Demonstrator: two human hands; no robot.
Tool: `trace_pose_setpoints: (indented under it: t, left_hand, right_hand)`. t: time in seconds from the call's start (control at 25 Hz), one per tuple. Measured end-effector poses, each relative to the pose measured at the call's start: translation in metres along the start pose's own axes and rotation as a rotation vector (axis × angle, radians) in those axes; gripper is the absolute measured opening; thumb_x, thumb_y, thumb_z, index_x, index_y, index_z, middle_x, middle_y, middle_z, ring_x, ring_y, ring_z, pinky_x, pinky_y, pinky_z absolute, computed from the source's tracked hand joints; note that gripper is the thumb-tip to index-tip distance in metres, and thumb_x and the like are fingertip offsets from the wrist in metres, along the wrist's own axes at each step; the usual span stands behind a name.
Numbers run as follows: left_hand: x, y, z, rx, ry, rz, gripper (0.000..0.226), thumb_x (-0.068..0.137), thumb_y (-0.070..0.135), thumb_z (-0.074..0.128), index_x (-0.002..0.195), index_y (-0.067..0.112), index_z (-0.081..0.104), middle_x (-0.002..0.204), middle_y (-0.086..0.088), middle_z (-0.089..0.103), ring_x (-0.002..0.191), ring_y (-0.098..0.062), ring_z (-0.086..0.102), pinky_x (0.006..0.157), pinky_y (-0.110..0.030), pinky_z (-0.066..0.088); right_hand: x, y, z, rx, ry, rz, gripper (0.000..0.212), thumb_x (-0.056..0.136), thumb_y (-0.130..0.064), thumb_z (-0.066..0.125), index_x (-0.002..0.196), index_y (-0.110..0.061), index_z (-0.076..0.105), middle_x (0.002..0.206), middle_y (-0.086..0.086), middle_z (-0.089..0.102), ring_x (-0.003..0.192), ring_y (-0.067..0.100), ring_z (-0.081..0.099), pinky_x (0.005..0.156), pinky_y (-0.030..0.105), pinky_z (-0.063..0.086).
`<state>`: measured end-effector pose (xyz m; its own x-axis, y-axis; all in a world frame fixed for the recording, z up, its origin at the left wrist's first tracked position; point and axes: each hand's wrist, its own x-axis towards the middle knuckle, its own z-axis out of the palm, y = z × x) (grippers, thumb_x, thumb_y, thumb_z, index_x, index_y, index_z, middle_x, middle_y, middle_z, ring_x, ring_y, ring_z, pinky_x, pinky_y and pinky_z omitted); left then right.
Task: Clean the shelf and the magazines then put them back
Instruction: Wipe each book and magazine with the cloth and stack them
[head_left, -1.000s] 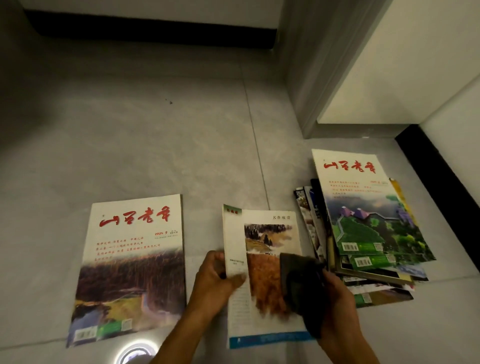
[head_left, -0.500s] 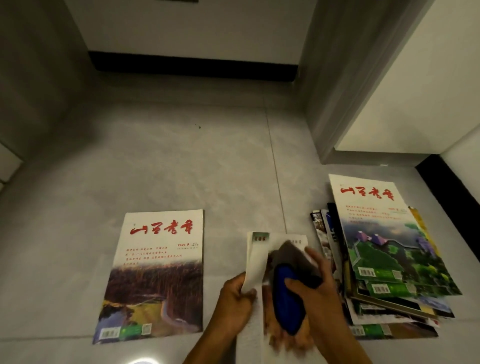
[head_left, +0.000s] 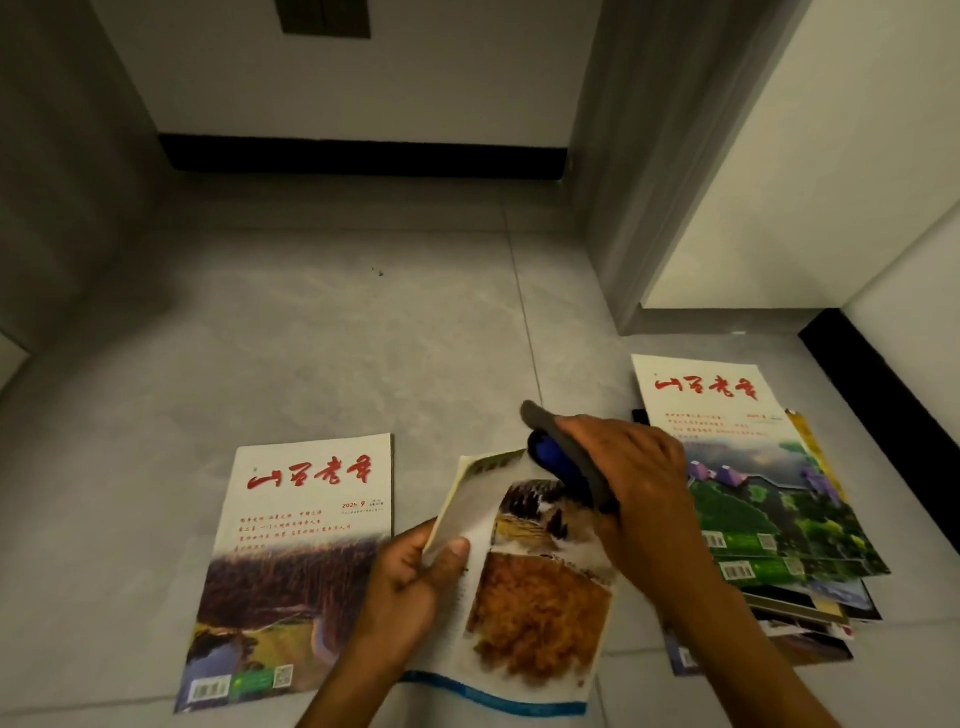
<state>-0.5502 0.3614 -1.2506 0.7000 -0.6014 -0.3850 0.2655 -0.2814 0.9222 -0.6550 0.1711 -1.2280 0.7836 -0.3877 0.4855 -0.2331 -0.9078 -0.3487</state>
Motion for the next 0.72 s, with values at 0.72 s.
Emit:
trace_pose_setpoints:
  t: [0.72]
  left_hand:
    - [0.002,0.073,-0.034,0.006,-0.547,0.017,0.035,0.068,0.015,0.084,0.098,0.029,0.077,0.103,0.004,0.074,0.098,-0.013,0.07,0.084,-0.029,0.055]
  right_hand:
    - [0.02,-0.005,-0.055,0.516,-0.122,0.337,0.037,0.094,-0.008,0.058,0.127,-0.023,0.055,0.107,-0.027,0.058,0.1,-0.013,0.055,0.087,0.006,0.043]
